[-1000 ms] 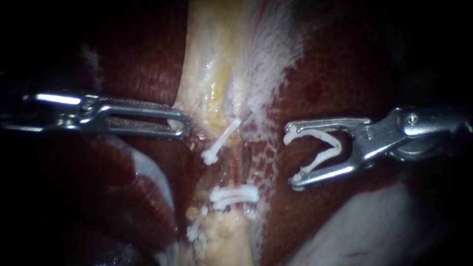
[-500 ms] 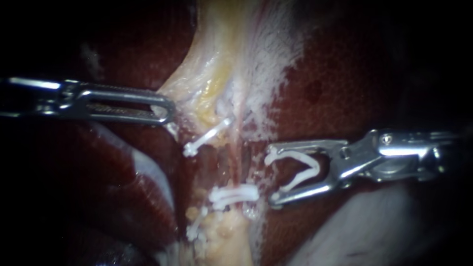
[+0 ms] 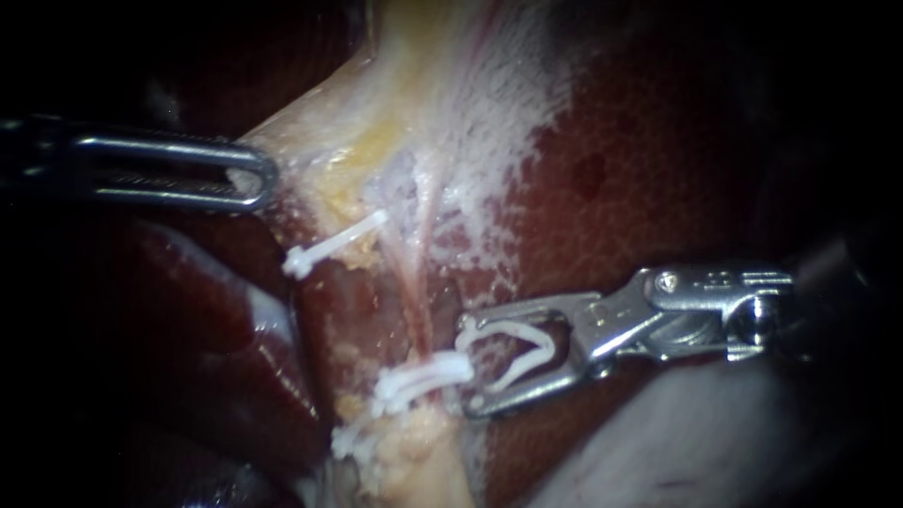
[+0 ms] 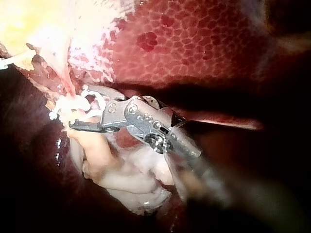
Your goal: Clipping third clip right tube
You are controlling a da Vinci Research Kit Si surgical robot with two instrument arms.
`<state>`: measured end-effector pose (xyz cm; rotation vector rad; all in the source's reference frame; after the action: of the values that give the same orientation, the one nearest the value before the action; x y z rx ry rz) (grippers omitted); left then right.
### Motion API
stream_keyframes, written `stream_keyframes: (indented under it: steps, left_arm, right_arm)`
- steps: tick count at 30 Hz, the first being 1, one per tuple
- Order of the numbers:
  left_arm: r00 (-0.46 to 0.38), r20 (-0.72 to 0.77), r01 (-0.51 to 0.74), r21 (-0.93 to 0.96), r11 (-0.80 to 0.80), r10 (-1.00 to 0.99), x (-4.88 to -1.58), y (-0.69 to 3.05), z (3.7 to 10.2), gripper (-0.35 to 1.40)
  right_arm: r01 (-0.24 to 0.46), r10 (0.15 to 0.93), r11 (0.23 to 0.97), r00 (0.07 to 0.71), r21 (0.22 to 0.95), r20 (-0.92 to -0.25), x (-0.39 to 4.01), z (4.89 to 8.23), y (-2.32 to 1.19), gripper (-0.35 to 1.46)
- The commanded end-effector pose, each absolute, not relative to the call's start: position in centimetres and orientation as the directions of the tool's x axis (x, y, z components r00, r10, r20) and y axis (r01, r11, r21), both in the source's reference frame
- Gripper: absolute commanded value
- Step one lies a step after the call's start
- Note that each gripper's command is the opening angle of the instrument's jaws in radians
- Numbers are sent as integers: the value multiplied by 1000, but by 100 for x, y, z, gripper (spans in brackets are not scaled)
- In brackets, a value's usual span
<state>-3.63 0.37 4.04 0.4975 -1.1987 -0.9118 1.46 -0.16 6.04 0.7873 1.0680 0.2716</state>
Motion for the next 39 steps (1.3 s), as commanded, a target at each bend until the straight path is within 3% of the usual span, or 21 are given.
stream_keyframes:
  steps: [1, 27, 35, 39]
  left_arm:
    - [85, 574, 335, 753, 566, -814, -364, 36, 402, -35]
    - [80, 575, 338, 753, 565, -814, -371, 27, 388, -35]
    - [80, 575, 338, 753, 565, -814, -371, 27, 389, -35]
    - [80, 575, 338, 753, 565, -814, -371, 27, 389, -35]
  right_arm:
    - [163, 556, 704, 480, 692, -678, 148, 605, -15, 56]
    - [141, 566, 706, 476, 694, -673, 202, 606, -8, 55]
    - [204, 566, 657, 502, 726, -654, 203, 601, -9, 44]
    - [200, 564, 664, 499, 720, -659, 203, 599, -6, 43]
